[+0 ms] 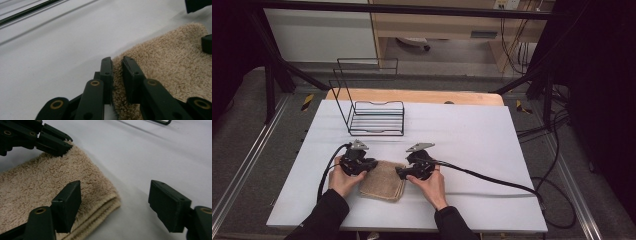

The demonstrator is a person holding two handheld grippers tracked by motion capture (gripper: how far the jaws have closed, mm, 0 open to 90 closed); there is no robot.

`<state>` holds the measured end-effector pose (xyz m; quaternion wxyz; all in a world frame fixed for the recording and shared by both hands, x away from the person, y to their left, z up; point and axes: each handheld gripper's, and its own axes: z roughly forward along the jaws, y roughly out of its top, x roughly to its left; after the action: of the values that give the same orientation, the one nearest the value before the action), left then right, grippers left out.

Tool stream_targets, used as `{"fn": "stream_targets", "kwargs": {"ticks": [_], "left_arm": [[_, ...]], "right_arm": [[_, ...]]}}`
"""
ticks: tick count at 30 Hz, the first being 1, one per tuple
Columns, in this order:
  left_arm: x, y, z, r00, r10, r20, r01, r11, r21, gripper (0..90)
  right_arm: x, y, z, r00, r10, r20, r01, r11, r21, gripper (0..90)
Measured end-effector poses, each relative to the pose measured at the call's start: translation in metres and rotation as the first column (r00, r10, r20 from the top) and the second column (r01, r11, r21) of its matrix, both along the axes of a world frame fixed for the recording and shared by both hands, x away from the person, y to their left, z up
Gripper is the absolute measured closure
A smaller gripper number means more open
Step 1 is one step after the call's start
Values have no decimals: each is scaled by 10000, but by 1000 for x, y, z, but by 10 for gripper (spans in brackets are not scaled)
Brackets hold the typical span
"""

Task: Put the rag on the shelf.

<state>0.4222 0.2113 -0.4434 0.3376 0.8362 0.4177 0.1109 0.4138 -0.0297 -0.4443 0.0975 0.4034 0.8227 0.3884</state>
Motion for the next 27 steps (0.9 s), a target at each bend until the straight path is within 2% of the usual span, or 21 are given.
{"fn": "stream_targets", "kwargs": {"ticks": [6,15,24,27], "left_arm": [[0,0,0,10000,-12,-2,12,10000,-13,777],[0,1,0,10000,-25,-3,25,10000,-34,777],[0,1,0,10000,-14,0,14,10000,-45,776],[1,2,0,10000,-49,-27,49,9999,-89,776]], "right_arm": [[0,4,-5,9995,-83,-294,81,9999,-68,434],[-2,5,-5,9959,-128,-897,153,9995,268,604],[-1,6,-5,9833,-251,-1805,392,9964,746,770],[-1,6,-4,9815,-254,-1897,413,9959,802,797]]}}
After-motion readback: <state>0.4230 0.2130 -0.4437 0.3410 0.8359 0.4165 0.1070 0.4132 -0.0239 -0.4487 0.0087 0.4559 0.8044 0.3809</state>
